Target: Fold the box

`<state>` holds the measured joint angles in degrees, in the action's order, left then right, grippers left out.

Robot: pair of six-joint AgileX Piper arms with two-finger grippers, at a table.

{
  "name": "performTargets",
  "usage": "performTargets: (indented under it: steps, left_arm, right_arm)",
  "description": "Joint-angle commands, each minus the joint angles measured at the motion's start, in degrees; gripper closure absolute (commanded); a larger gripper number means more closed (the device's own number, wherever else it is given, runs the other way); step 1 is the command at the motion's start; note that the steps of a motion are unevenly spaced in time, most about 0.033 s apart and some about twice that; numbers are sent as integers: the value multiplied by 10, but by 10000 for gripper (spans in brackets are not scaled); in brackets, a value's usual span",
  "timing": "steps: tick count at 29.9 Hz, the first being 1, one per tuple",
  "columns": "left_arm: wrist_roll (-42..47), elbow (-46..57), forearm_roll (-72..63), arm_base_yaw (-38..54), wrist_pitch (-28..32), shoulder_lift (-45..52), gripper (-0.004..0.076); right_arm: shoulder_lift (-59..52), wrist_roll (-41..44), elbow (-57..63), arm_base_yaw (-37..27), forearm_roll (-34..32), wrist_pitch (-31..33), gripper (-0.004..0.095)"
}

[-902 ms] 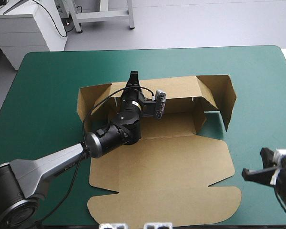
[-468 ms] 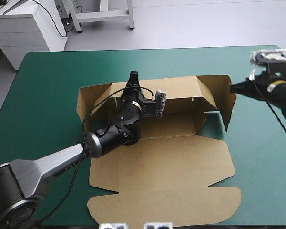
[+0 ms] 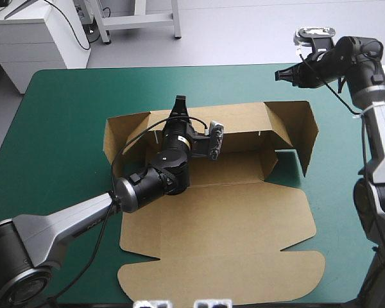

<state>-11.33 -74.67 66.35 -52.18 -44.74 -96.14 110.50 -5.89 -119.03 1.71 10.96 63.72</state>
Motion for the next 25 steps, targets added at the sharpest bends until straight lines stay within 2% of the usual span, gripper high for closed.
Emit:
performTargets:
  steps: [1, 6, 15, 25]
  left_arm:
    - [-3, -9, -9, -5, -13, 19, 732]
    - [-3, -9, -9, -5, -13, 19, 732]
    - [-3, -9, -8, -5, -12, 19, 732]
    - [-3, -9, -5, -5, -12, 19, 732]
  right_arm:
    - [21, 13, -83, -4, 9, 35, 928]
    - [34, 6, -86, -4, 20, 80, 928]
    - [3, 12, -57, -4, 42, 80, 928]
    - [-61, -30, 58, -4, 48, 80, 928]
